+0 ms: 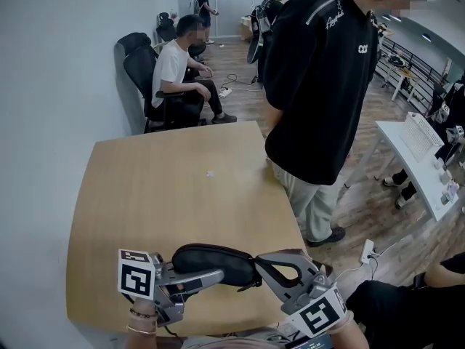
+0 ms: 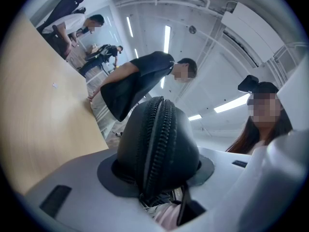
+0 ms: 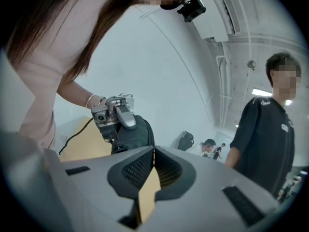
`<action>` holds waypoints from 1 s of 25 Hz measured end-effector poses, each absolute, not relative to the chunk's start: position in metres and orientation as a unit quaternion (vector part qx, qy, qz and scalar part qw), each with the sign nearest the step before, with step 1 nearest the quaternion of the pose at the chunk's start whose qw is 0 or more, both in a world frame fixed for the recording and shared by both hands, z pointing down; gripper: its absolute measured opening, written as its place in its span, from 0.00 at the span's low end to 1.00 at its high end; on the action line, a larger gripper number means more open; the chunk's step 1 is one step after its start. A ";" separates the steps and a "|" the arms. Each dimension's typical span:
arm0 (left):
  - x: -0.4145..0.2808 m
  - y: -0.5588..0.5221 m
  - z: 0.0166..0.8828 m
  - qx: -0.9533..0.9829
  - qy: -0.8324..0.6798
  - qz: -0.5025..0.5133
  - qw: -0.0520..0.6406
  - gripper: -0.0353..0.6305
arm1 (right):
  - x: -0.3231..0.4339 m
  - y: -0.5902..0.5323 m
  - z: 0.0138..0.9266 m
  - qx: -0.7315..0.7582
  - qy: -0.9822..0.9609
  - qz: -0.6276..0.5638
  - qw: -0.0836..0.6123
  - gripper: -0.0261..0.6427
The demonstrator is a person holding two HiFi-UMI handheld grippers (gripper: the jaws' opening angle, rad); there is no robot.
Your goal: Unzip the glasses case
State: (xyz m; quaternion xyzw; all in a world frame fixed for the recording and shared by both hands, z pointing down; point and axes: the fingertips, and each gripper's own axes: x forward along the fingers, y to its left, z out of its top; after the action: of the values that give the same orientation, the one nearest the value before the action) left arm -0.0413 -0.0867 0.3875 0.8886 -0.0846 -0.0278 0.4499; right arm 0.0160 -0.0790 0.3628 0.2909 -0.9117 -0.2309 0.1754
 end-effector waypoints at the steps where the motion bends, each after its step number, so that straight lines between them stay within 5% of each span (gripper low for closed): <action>1: -0.041 -0.086 0.387 0.888 -0.082 -0.029 0.452 0.36 | 0.016 -0.078 0.363 0.289 -0.913 -0.228 0.175 0.06; 12: -0.041 -0.091 0.376 0.908 -0.092 -0.043 0.407 0.36 | 0.014 -0.076 0.364 0.276 -0.923 -0.204 0.173 0.06; 25: -0.053 -0.111 0.344 0.910 -0.130 -0.177 0.351 0.38 | -0.012 -0.054 0.374 0.222 -0.946 -0.176 0.156 0.06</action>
State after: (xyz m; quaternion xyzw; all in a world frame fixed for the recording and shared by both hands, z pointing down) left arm -0.0531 -0.1108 0.3436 0.9103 -0.1304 -0.1769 0.3507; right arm -0.0121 -0.0536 0.3740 0.2218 -0.9463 -0.1761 0.1560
